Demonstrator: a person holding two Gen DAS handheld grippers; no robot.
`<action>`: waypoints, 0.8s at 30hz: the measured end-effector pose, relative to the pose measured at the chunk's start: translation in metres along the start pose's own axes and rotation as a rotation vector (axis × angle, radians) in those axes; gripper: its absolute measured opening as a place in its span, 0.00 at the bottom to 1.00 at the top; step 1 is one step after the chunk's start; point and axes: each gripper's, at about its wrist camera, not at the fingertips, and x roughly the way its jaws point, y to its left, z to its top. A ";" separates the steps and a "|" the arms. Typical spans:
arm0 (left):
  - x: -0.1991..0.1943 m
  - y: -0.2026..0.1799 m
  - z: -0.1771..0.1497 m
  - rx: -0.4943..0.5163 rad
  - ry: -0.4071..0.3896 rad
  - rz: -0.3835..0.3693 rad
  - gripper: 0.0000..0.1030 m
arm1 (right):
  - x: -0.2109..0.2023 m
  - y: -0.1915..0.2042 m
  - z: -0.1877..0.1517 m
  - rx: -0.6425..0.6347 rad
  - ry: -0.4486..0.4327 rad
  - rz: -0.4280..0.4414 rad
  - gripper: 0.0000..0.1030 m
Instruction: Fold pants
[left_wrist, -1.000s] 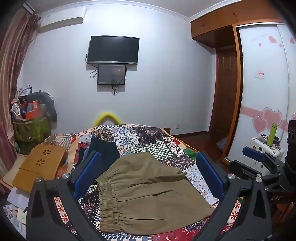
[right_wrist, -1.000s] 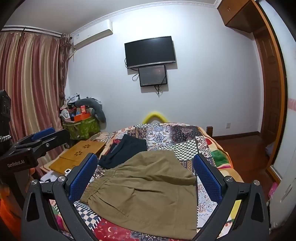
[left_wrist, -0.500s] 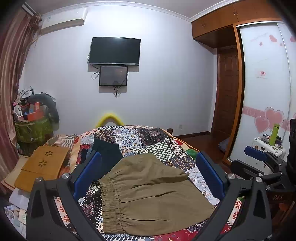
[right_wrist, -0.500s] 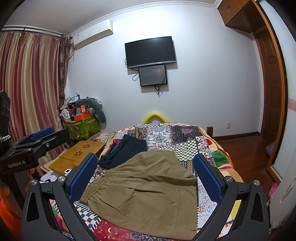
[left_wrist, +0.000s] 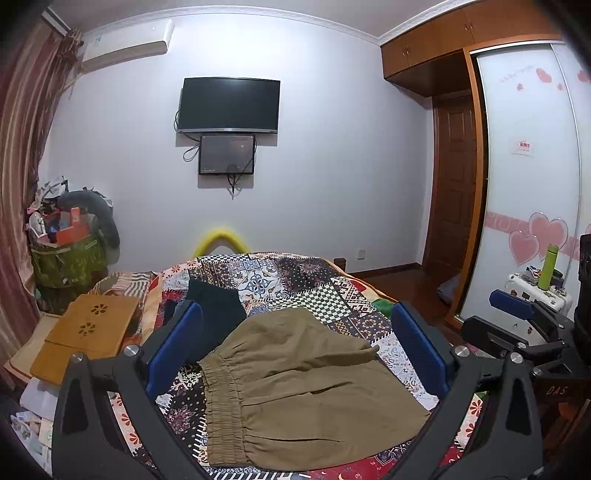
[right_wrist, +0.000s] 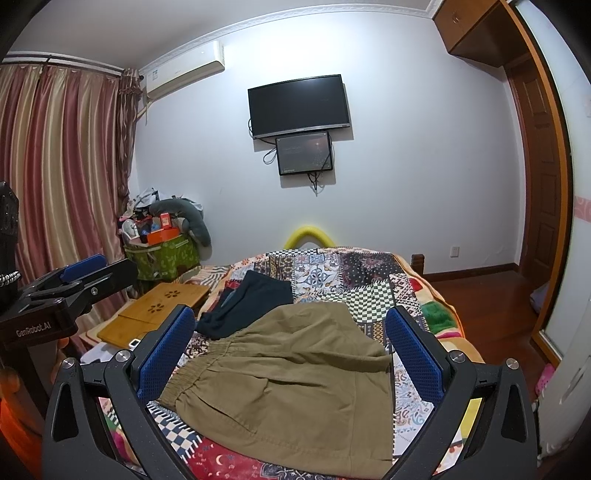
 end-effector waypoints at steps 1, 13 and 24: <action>0.000 0.000 0.000 0.000 0.000 0.000 1.00 | 0.000 0.000 0.000 -0.001 0.000 -0.001 1.00; 0.000 -0.002 0.000 0.002 -0.001 0.003 1.00 | 0.000 -0.001 0.000 0.002 0.001 0.001 1.00; 0.000 -0.003 0.001 0.005 -0.002 0.003 1.00 | 0.000 -0.002 0.000 0.003 0.000 0.000 1.00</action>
